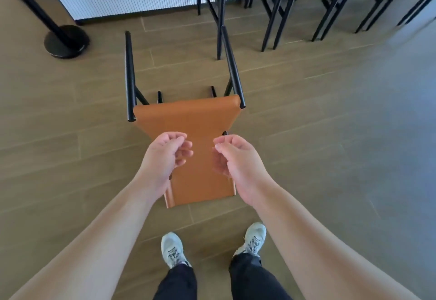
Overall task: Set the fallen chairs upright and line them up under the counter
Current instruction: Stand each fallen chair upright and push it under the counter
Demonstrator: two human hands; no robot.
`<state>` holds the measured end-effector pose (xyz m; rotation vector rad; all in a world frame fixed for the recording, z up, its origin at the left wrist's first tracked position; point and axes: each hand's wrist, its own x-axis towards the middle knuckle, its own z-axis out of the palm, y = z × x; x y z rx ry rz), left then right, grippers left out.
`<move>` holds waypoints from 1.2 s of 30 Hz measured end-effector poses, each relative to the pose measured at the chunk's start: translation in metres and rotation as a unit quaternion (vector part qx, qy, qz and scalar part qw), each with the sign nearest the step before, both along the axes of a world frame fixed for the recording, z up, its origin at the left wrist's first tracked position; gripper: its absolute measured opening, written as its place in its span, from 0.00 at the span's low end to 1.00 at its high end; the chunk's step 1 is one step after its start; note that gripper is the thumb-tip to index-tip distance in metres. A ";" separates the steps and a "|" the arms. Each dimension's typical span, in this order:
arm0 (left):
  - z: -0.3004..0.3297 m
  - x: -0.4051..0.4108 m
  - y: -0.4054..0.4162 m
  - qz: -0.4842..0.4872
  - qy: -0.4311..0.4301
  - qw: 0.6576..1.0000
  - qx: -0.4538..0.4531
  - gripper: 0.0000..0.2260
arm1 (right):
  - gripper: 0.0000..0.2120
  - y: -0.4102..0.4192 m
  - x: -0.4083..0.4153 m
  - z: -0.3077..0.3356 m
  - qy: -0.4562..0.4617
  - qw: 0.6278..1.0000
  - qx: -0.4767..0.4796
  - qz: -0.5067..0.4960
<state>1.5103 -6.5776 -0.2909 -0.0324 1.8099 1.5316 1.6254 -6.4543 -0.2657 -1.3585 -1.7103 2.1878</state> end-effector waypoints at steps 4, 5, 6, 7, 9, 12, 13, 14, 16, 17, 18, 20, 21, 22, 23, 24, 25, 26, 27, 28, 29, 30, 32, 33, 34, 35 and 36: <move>-0.079 -0.002 -0.011 0.001 0.018 0.999 -0.048 0.07 | 0.08 -0.001 0.004 -0.076 -0.078 0.993 0.051 0.075; -0.105 -0.001 -0.011 -0.002 0.022 0.998 -0.060 0.07 | 0.08 0.004 0.005 -0.102 -0.092 0.990 0.059 0.083; -0.133 0.000 -0.012 -0.005 0.024 0.997 -0.076 0.07 | 0.08 0.009 0.007 -0.130 -0.108 0.988 0.068 0.091; -0.163 0.003 -0.012 -0.007 0.026 0.995 -0.093 0.07 | 0.09 0.013 0.009 -0.159 -0.123 0.984 0.078 0.100; -0.225 0.007 -0.011 -0.011 0.026 0.992 -0.120 0.07 | 0.09 0.020 0.013 -0.220 -0.147 0.978 0.097 0.114; -0.329 0.014 -0.013 -0.028 0.020 0.988 -0.152 0.07 | 0.08 0.026 0.021 -0.323 -0.176 0.968 0.112 0.139; -0.364 0.016 -0.016 -0.029 0.020 0.986 -0.164 0.07 | 0.08 0.025 0.023 -0.359 -0.181 0.965 0.116 0.148; -0.398 0.018 -0.019 -0.030 0.022 0.984 -0.175 0.07 | 0.08 0.023 0.024 -0.394 -0.183 0.963 0.123 0.156; -0.464 0.019 -0.026 -0.039 0.028 0.978 -0.201 0.06 | 0.07 0.019 0.028 -0.463 -0.192 0.954 0.146 0.178; -0.495 0.019 -0.031 -0.047 0.033 0.976 -0.212 0.06 | 0.07 0.018 0.031 -0.498 -0.197 0.946 0.164 0.197; -0.525 0.019 -0.036 -0.055 0.040 0.973 -0.222 0.05 | 0.08 0.017 0.033 -0.532 -0.203 0.936 0.184 0.222; -0.582 0.020 -0.046 -0.078 0.062 0.964 -0.248 0.04 | 0.12 0.015 0.039 -0.595 -0.220 0.906 0.227 0.281; -0.608 0.022 -0.051 -0.094 0.073 0.958 -0.261 0.04 | 0.14 0.015 0.041 -0.621 -0.230 0.890 0.244 0.310; -0.632 0.023 -0.056 -0.113 0.084 0.952 -0.272 0.03 | 0.16 0.016 0.044 -0.645 -0.239 0.871 0.260 0.341; -0.654 0.024 -0.060 -0.134 0.096 0.945 -0.284 0.03 | 0.18 0.016 0.047 -0.667 -0.246 0.851 0.277 0.372; -0.672 0.025 -0.065 -0.157 0.110 0.935 -0.298 0.05 | 0.20 0.017 0.051 -0.687 -0.250 0.829 0.299 0.400; -0.690 0.026 -0.069 -0.183 0.134 0.921 -0.315 0.08 | 0.22 0.018 0.054 -0.705 -0.251 0.804 0.330 0.425; -0.700 0.025 -0.072 -0.216 0.167 0.902 -0.333 0.11 | 0.25 0.020 0.056 -0.717 -0.252 0.775 0.364 0.450; -0.714 0.026 -0.076 -0.254 0.205 0.878 -0.351 0.15 | 0.28 0.021 0.058 -0.731 -0.253 0.742 0.395 0.478; -0.729 0.027 -0.079 -0.294 0.243 0.848 -0.369 0.20 | 0.32 0.021 0.060 -0.745 -0.256 0.706 0.423 0.507; -0.740 0.028 -0.083 -0.339 0.281 0.810 -0.387 0.25 | 0.36 0.022 0.061 -0.757 -0.262 0.673 0.443 0.530; -0.751 0.029 -0.088 -0.384 0.318 0.766 -0.405 0.30 | 0.40 0.023 0.063 -0.769 -0.269 0.645 0.459 0.548; -0.767 0.030 -0.099 -0.461 0.377 0.674 -0.436 0.37 | 0.46 0.022 0.068 -0.788 -0.280 0.591 0.497 0.570; -0.773 0.030 -0.104 -0.490 0.395 0.635 -0.447 0.40 | 0.48 0.022 0.071 -0.794 -0.285 0.562 0.517 0.579; -0.777 0.031 -0.110 -0.510 0.410 0.603 -0.456 0.42 | 0.49 0.023 0.074 -0.798 -0.289 0.537 0.535 0.584; -0.780 0.032 -0.115 -0.522 0.424 0.577 -0.464 0.44 | 0.50 0.025 0.077 -0.801 -0.292 0.518 0.549 0.587; -0.783 0.032 -0.119 -0.527 0.439 0.554 -0.472 0.46 | 0.51 0.027 0.078 -0.804 -0.292 0.503 0.563 0.588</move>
